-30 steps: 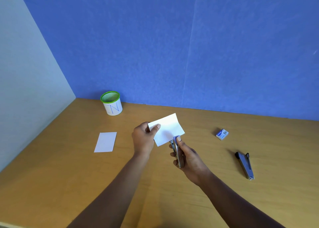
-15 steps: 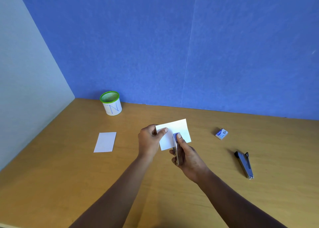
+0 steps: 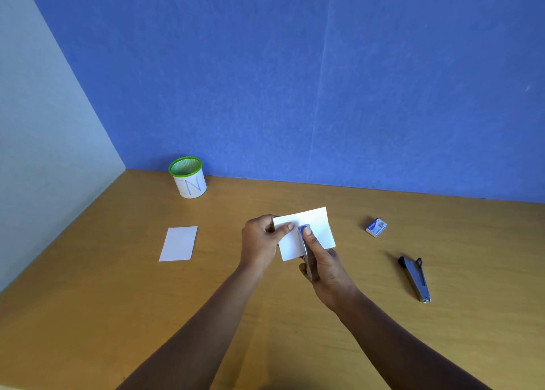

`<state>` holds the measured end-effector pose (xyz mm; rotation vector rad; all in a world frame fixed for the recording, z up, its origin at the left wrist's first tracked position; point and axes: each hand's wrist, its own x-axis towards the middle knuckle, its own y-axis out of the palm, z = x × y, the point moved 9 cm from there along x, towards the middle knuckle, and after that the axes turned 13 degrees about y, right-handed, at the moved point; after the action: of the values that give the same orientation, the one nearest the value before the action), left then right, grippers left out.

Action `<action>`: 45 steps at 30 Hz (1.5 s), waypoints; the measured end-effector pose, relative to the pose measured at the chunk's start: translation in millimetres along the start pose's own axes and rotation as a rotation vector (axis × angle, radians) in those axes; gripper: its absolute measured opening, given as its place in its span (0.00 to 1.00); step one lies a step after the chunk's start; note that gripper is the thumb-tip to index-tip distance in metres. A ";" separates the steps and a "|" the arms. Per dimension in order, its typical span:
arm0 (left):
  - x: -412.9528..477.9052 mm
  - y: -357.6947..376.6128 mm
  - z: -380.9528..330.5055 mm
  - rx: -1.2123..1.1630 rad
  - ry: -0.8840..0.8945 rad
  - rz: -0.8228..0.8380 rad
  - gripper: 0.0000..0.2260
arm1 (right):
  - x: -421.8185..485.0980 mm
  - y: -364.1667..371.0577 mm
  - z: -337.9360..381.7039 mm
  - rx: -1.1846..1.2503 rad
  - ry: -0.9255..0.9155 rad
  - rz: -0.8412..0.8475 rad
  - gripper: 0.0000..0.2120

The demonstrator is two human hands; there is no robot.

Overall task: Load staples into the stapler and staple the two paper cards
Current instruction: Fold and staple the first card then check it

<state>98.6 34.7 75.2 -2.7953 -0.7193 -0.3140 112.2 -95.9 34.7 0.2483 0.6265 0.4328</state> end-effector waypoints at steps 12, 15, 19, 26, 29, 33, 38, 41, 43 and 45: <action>-5.4 3.6 7.0 -0.173 -0.080 -0.017 0.17 | -3.4 -0.1 11.9 -0.042 -0.119 -0.046 0.11; -11.1 10.6 9.0 -0.240 -0.160 -0.009 0.23 | -3.7 -4.1 13.7 -0.054 -0.116 -0.095 0.11; -15.9 25.0 13.5 -0.277 -0.249 0.065 0.26 | -3.0 -6.6 12.2 -0.080 -0.104 -0.122 0.11; -21.5 32.5 20.0 -0.446 -0.313 -0.029 0.08 | -2.8 -4.5 14.4 -0.087 -0.109 -0.125 0.10; -20.0 31.2 20.7 -0.418 -0.301 -0.012 0.08 | -2.0 -6.1 13.5 -0.091 -0.103 -0.119 0.12; -15.3 30.4 24.9 -0.430 -0.310 0.027 0.09 | -0.3 -7.4 12.8 -0.090 -0.084 -0.111 0.13; -12.9 32.0 27.0 -0.433 -0.319 0.063 0.09 | 1.0 -11.7 12.2 -0.081 -0.064 -0.134 0.13; -13.4 33.5 24.3 -0.436 -0.317 0.078 0.09 | 1.6 -13.5 11.3 -0.060 -0.055 -0.153 0.13; -13.8 34.2 23.4 -0.431 -0.316 0.089 0.08 | 2.2 -14.2 10.5 -0.046 -0.056 -0.161 0.13; -14.5 35.0 22.9 -0.432 -0.322 0.101 0.08 | 2.3 -14.6 9.7 -0.033 -0.056 -0.169 0.14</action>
<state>106.9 4.9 43.5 -3.3296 -0.6313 0.0063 124.5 -108.6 36.0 0.1740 0.5797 0.2722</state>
